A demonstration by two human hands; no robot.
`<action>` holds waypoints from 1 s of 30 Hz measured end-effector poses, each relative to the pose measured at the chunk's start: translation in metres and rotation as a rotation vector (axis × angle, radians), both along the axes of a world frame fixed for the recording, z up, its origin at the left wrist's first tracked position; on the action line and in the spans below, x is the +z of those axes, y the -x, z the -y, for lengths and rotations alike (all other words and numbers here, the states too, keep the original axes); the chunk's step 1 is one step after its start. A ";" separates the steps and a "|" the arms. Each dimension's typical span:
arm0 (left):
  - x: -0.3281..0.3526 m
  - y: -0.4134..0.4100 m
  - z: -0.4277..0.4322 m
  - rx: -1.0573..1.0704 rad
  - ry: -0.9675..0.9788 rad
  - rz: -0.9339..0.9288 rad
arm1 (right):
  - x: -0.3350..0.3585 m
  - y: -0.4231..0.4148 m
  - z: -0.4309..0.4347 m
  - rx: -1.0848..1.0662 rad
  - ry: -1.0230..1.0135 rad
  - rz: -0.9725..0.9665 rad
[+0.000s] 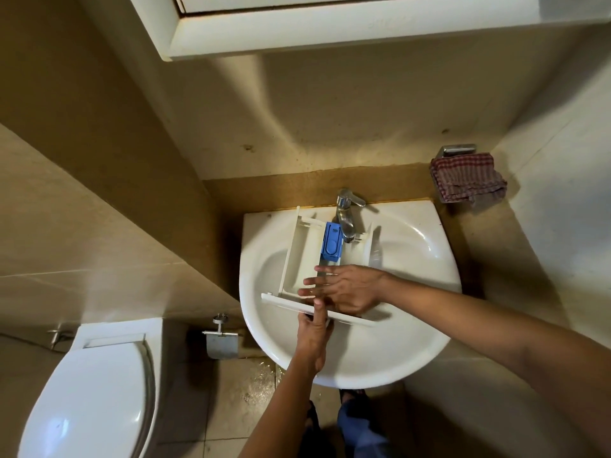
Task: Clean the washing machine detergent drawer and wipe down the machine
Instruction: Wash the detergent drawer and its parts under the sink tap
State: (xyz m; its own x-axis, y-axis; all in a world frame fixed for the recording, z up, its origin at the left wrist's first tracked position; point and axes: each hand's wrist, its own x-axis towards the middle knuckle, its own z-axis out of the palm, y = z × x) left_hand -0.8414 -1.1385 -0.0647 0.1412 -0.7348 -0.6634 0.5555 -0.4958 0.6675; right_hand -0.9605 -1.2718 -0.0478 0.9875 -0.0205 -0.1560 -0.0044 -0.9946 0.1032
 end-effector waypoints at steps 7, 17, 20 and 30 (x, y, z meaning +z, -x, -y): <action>0.004 0.004 -0.002 -0.005 -0.014 -0.010 | -0.008 -0.037 -0.009 -0.102 0.074 0.020; 0.011 0.003 -0.002 0.048 -0.022 -0.008 | 0.010 -0.004 0.001 -0.063 -0.368 -0.043; 0.013 0.001 -0.002 0.011 -0.060 -0.009 | 0.012 0.031 0.011 0.021 -0.313 -0.092; 0.017 -0.004 0.002 -0.003 -0.125 0.080 | 0.010 0.092 0.011 -0.269 -0.378 0.087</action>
